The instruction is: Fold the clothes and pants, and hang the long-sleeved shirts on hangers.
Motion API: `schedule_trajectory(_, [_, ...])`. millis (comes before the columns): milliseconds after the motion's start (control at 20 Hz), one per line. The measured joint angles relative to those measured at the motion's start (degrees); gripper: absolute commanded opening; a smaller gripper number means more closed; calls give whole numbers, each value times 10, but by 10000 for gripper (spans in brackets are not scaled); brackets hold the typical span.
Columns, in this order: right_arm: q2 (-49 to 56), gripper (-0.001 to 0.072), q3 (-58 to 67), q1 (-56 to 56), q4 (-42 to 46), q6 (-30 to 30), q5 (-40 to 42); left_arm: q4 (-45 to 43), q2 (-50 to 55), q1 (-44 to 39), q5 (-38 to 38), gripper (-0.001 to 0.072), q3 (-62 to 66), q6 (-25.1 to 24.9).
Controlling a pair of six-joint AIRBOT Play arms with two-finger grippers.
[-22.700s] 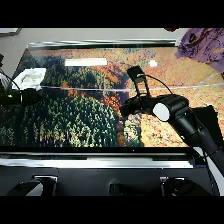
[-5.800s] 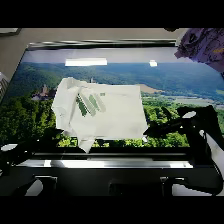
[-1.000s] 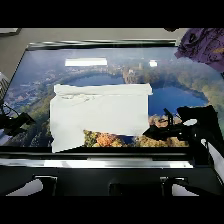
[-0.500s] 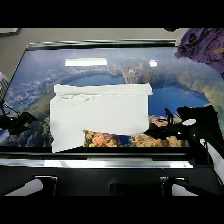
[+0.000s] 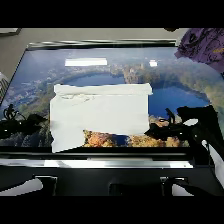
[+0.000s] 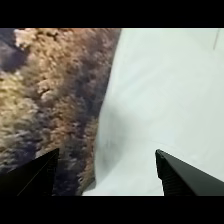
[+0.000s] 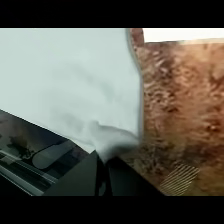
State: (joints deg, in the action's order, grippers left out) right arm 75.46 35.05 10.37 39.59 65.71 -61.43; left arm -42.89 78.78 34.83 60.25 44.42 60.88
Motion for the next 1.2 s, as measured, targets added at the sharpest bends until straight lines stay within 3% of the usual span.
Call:
schedule_trajectory(100, [-1, 28, 0, 0, 0, 7, -1, 12, 16, -12, -3, 705, -2, -9])
schedule_trajectory(200, [-2, 28, 0, 0, 0, 10, -3, 28, 26, -23, -5, 633, -2, -16])
schedule_trajectory(450, [-2, 27, 0, 0, -1, 14, -12, 44, 41, -42, -31, 630, -3, -20])
schedule_trajectory(500, [-2, 27, 0, 0, -2, 15, -15, 45, 44, -45, -34, 567, -3, -20])
schedule_trajectory(650, [-2, 27, 0, 0, -2, 17, -16, 37, 54, -54, -41, 154, -4, -21])
schedule_trajectory(750, [-2, 27, 0, 0, -2, 17, -17, 30, 57, -57, -41, 20, -5, -21])
schedule_trajectory(1200, [-12, 26, 56, 0, 0, 19, -31, 41, 55, -60, -5, 17, 23, -14])
